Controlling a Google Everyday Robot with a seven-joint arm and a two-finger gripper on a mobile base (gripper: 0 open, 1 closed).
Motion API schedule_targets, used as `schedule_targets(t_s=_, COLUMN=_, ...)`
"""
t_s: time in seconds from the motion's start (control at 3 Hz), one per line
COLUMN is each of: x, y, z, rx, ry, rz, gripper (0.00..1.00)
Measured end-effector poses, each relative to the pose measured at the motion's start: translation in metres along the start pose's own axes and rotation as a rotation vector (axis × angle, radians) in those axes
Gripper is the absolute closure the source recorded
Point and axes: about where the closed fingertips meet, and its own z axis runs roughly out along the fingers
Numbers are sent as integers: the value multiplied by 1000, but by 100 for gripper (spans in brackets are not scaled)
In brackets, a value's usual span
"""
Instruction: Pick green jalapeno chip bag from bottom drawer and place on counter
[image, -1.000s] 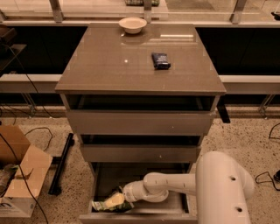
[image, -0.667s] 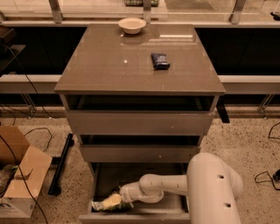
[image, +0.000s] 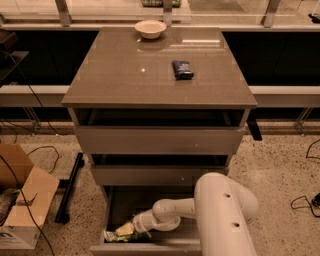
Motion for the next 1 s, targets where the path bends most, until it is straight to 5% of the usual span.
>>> schedule_targets(t_s=1.0, x=-9, y=14, z=-10, rx=37, ry=10, rz=-46, gripper=100)
